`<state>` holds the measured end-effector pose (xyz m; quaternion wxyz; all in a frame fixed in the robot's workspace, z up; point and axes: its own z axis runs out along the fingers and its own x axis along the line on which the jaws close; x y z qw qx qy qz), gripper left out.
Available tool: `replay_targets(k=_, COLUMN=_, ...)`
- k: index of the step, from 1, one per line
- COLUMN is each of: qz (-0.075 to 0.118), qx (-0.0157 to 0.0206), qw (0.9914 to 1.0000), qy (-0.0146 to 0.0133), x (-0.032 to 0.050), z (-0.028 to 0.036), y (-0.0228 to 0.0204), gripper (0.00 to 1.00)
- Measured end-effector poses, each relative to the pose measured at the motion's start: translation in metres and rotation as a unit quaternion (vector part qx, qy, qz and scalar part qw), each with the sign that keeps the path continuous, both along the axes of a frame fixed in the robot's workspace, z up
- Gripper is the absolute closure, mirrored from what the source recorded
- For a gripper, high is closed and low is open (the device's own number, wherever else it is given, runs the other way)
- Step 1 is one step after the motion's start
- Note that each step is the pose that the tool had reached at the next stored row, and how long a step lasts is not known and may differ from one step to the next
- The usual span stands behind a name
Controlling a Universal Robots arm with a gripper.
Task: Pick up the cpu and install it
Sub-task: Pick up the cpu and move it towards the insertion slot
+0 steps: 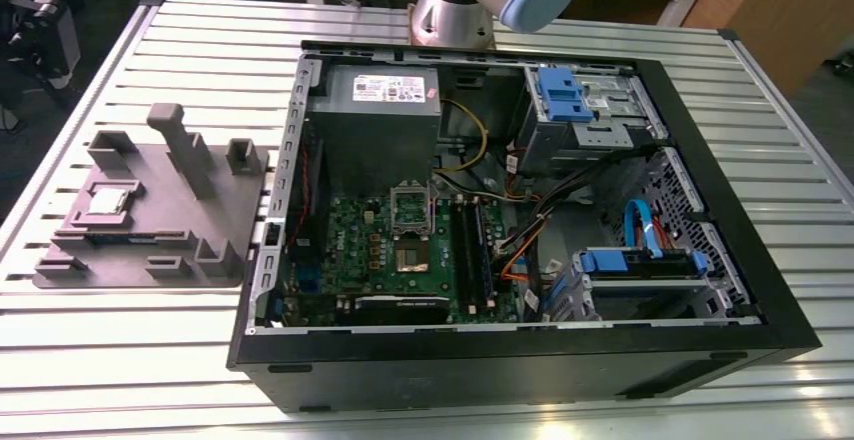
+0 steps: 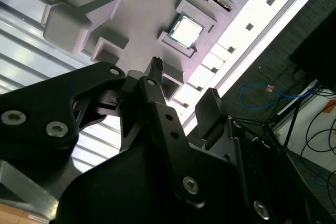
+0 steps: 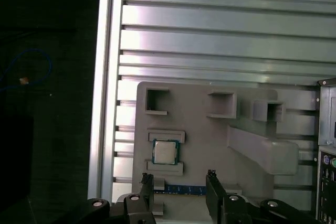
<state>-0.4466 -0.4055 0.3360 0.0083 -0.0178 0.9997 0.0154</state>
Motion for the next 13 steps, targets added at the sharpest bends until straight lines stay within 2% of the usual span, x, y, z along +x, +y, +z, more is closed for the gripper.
replay_targets(k=1, qz=0.000, qx=0.0000, qw=1.00000, qy=0.0000, x=0.0000, z=-0.0023, y=0.0000, gripper=0.48)
replay_targets(k=8, qz=0.000, qx=0.0000, qw=1.00000, qy=0.0000, x=0.0000, z=-0.0028, y=-0.0001, gripper=0.48)
replay_targets(k=13, qz=0.000, qx=0.0000, qw=1.00000, qy=0.0000, x=0.0000, z=-0.0047, y=-0.0031, gripper=0.48)
